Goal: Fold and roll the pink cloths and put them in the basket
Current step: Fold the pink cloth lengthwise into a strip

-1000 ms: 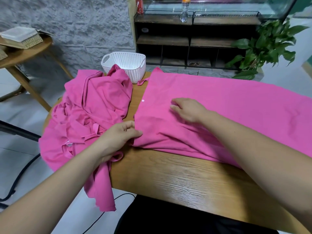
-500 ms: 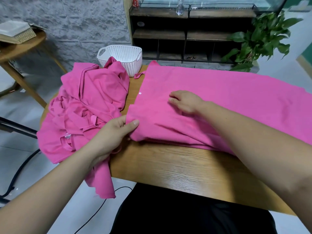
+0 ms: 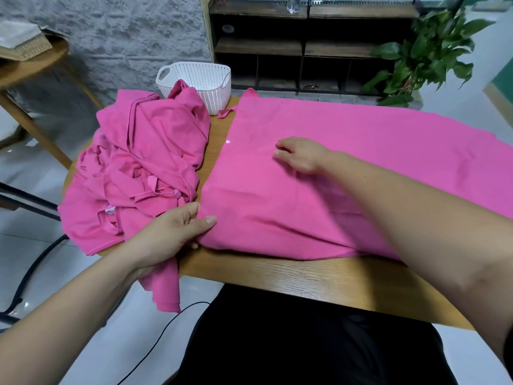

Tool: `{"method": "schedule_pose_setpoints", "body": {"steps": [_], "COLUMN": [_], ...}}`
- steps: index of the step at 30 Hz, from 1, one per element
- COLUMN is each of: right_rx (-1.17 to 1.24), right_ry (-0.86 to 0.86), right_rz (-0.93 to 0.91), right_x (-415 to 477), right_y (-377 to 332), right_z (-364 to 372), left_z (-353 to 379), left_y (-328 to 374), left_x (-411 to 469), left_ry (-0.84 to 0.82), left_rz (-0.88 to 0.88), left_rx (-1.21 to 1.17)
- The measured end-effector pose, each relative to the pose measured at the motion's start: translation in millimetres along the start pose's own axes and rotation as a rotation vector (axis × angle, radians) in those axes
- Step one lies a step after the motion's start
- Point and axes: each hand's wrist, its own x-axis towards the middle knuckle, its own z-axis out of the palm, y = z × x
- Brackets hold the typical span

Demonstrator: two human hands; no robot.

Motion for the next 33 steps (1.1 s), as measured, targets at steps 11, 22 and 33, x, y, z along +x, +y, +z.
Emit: {"method": "schedule_pose_setpoints", "body": {"steps": [11, 22, 33], "right_rx": [0.033, 0.122, 0.28], "right_ry": [-0.013, 0.063, 0.305], "right_rz": [0.031, -0.013, -0.087], "right_x": [-4, -35, -203], "right_y": [-3, -7, 0], "right_z": [-1, 1, 14], "left_z": [-15, 2, 81], "left_y": [-7, -10, 3], "left_x": [-11, -17, 7], "left_ry": [0.105, 0.44, 0.191], "left_rz": [-0.176, 0.143, 0.442], "left_rx": [0.265, 0.856, 0.917]}}
